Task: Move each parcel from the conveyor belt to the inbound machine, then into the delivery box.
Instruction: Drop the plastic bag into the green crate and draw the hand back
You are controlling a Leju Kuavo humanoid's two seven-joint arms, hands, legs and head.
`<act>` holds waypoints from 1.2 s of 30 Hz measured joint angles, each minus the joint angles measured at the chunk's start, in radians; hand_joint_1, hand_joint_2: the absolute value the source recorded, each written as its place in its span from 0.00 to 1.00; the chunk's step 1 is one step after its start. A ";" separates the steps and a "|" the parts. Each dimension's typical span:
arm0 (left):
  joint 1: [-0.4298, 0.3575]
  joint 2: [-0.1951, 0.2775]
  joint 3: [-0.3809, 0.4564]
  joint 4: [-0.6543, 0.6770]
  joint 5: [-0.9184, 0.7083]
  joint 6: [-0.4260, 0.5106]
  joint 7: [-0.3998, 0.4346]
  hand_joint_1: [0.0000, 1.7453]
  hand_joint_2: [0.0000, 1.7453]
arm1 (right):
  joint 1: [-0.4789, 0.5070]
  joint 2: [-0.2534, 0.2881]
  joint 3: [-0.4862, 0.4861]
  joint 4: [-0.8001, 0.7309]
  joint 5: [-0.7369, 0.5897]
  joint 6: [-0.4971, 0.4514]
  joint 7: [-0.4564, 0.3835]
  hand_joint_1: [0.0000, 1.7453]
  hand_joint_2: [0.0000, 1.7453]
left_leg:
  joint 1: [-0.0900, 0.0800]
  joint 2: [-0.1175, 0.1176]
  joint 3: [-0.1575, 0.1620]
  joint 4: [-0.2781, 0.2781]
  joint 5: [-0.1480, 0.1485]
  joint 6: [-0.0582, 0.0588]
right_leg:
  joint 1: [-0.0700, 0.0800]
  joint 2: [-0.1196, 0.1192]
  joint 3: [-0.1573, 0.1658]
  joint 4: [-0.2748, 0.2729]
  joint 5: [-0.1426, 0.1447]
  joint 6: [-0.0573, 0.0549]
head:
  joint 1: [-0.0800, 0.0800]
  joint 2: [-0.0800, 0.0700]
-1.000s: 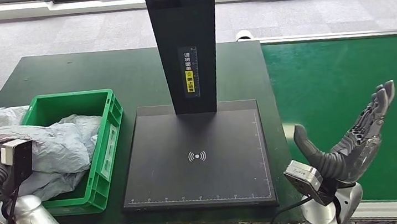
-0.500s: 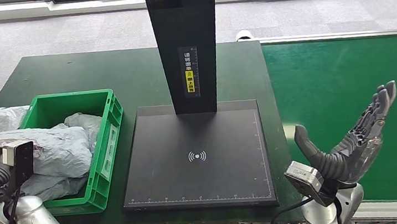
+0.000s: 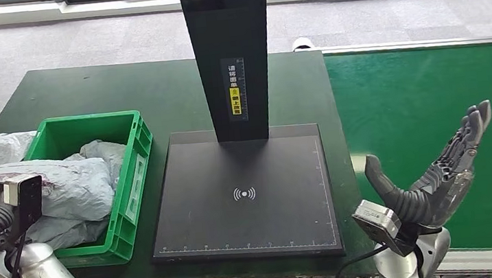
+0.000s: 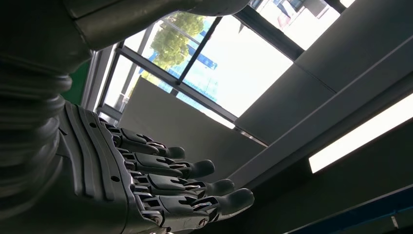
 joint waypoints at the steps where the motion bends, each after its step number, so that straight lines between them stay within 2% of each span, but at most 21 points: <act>1: 0.000 0.000 0.000 0.000 0.000 0.000 0.000 0.00 1.00 | 0.000 0.000 0.000 0.000 0.000 0.000 0.000 0.00 1.00 | 0.000 0.000 0.000 0.000 0.000 0.000 | 0.000 0.000 0.000 0.000 0.000 0.000 | 0.000 0.000; 29: 0.000 -0.001 0.006 0.000 0.000 0.000 0.000 0.00 1.00 | 0.000 0.000 0.000 0.000 0.000 0.000 0.000 0.00 1.00 | 0.000 0.000 0.000 0.000 0.000 0.000 | 0.000 0.000 0.000 0.000 0.000 0.000 | 0.000 0.000; 33: 0.001 -0.001 0.005 0.001 0.009 0.000 0.000 0.00 0.00 | 0.001 0.000 0.000 0.000 0.000 0.000 0.000 0.00 1.00 | 0.000 0.000 0.000 0.000 0.000 0.000 | 0.000 0.000 0.000 0.000 0.000 0.000 | 0.000 0.000; 35: 0.016 0.002 -0.016 0.010 0.091 0.000 0.000 0.00 0.00 | 0.002 0.000 -0.001 0.000 0.001 0.000 0.000 0.00 1.00 | 0.000 0.000 0.000 0.000 0.000 0.000 | 0.000 0.000 0.000 0.000 0.000 0.000 | 0.000 0.000; 36: 0.031 0.005 -0.044 0.018 0.184 0.000 0.000 0.00 0.00 | 0.002 0.000 -0.003 0.000 0.001 0.000 0.000 0.00 1.00 | 0.000 0.000 0.000 0.000 0.000 0.000 | 0.000 0.000 0.000 0.000 0.000 0.000 | 0.000 0.000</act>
